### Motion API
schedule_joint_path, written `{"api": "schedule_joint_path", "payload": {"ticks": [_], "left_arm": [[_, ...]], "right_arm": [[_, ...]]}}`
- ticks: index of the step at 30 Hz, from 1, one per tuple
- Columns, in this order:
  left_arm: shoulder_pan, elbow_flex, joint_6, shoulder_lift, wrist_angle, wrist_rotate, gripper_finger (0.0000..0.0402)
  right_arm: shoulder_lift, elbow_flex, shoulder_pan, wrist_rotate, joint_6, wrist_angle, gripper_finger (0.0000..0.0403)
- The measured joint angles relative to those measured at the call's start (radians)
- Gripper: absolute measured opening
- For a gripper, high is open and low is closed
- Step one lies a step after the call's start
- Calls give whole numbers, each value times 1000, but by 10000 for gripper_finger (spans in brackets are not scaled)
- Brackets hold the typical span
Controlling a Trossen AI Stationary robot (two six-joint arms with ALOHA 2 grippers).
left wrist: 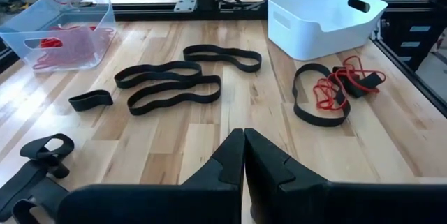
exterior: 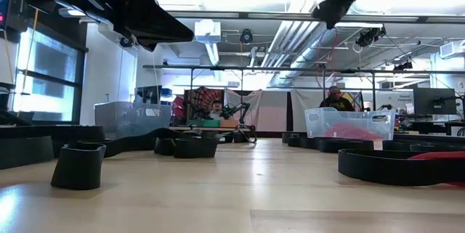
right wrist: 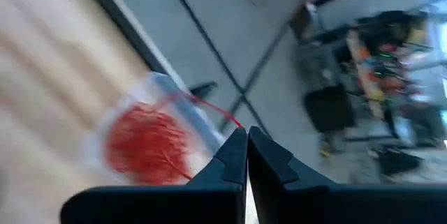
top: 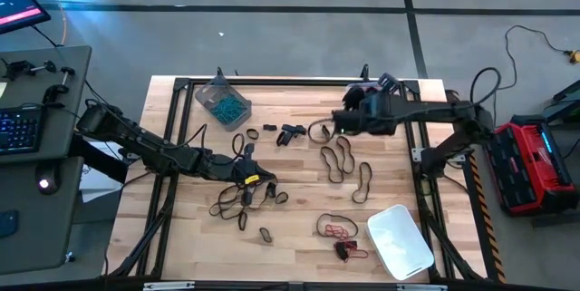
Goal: Sort rubber bands into baskets
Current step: Put the red rubber band into the transparent bin
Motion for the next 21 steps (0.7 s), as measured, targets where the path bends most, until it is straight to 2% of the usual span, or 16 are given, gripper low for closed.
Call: {"api": "schedule_joint_path", "payload": {"ticks": [6,14,21], "left_arm": [[0,0,0,0,0,-1,3],[0,0,16,0,0,-2,3],[0,0,-13,0,6,3,3]], "right_arm": [[-40,-107,-193,19,-83,84,0],[-59,-346,-353,16,-271,414,0],[-58,-526,-453,-142,-465,839,0]]}}
